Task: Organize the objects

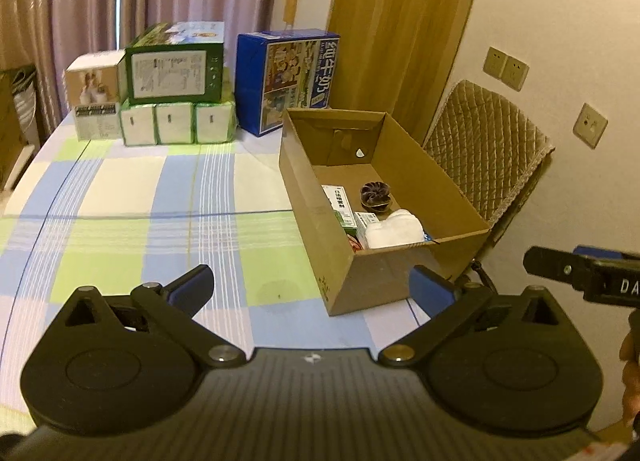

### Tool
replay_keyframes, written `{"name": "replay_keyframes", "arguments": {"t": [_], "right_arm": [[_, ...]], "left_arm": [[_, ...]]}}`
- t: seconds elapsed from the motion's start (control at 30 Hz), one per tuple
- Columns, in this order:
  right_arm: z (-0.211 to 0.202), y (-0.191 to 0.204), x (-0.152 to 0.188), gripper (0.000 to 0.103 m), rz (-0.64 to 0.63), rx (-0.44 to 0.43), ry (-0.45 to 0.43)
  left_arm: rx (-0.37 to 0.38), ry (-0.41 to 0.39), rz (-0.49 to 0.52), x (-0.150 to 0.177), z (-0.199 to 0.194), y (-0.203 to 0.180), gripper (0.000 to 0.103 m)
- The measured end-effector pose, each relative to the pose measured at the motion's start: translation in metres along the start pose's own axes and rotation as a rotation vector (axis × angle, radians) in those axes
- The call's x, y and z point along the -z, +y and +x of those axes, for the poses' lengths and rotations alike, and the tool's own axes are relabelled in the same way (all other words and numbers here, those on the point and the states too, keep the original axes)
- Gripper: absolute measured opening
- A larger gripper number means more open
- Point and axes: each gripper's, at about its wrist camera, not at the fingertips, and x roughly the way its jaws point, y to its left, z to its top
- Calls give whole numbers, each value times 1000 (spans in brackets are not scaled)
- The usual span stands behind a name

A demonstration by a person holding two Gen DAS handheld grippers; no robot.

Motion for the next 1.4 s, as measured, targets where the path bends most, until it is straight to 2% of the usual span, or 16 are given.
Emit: {"name": "replay_keyframes", "arguments": {"t": [0.33,0.77,1.4], "right_arm": [[-20,0,16,101,-5,17,41],[-28,14,38,101,-37,17,85],[-24,22,38,101,-47,8,98]], "left_arm": [[-51,17,30,17,-24,-8,102],[-47,59,34,39,-34,-14,102],[-50,58,11,39,-35,-7,102]]}}
